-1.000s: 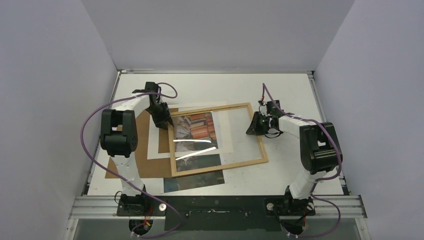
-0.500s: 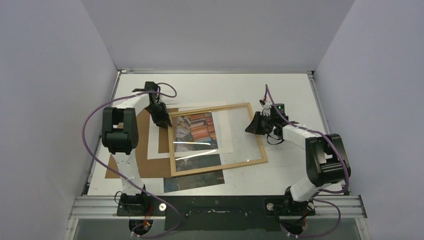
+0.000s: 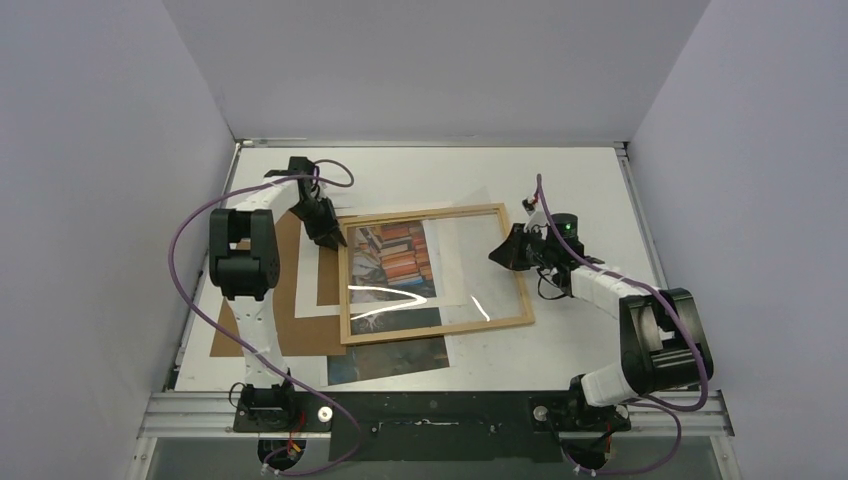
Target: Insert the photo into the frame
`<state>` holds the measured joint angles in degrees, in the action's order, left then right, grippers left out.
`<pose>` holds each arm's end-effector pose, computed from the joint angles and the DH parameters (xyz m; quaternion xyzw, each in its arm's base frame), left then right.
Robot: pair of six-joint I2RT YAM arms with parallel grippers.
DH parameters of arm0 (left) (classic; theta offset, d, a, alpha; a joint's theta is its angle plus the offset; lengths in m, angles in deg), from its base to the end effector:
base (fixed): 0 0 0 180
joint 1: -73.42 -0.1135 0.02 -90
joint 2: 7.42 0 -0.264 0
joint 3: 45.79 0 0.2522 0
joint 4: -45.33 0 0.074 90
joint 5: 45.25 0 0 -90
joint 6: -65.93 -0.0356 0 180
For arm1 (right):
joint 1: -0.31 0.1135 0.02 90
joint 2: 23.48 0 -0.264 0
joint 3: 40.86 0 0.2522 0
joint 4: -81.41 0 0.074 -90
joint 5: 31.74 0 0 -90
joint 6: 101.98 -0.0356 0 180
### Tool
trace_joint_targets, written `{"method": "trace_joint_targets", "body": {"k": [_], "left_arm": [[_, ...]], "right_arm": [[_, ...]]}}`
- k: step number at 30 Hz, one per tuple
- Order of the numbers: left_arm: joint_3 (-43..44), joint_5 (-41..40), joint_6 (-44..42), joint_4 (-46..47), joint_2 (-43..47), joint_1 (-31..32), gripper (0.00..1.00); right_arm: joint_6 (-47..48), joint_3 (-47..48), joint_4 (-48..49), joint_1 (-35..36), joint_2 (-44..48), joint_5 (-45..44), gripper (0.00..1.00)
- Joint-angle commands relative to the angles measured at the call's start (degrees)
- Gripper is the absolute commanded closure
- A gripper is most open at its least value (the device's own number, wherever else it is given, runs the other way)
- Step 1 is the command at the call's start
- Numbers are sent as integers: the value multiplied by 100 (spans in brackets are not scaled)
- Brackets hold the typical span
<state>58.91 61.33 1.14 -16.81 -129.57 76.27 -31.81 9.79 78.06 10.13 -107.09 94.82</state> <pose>0.4196 -0.0311 0.1550 -0.1782 0.9693 -0.1611 0.0523 0.2771 0.0695 0.1779 -0.0672 0.8563 0.3803 0.3429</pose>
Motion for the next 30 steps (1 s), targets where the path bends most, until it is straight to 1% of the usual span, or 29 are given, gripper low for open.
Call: {"method": "trace_joint_targets", "body": {"k": [1,7,12,16,19,22,25,27,30], "left_arm": [[362,-84,-20,154,-175,-127,84],[424,-147,-38,134,-252,-150,88],[518,-190,-77,99,-314,-212,88],[527,-32,-107,136,-292,-230,83],[398,160,-139,334,-224,-232,75],[338,274,-148,403,-217,-232,72],[337,302,-165,402,-236,-231,70],[333,304,-182,424,-239,-228,70],[348,302,-216,416,-244,-229,69]], "right_arm": [[165,-71,847,-23,337,134,100],[135,-175,1007,-41,519,355,100],[233,-206,927,-38,664,447,100],[269,-173,799,-35,599,299,100],[181,-46,697,-34,371,154,100],[70,132,583,-27,60,102,91],[-45,391,351,-35,-310,90,78],[-135,656,151,-41,-680,165,66],[-403,970,209,-42,-1221,316,54]]}}
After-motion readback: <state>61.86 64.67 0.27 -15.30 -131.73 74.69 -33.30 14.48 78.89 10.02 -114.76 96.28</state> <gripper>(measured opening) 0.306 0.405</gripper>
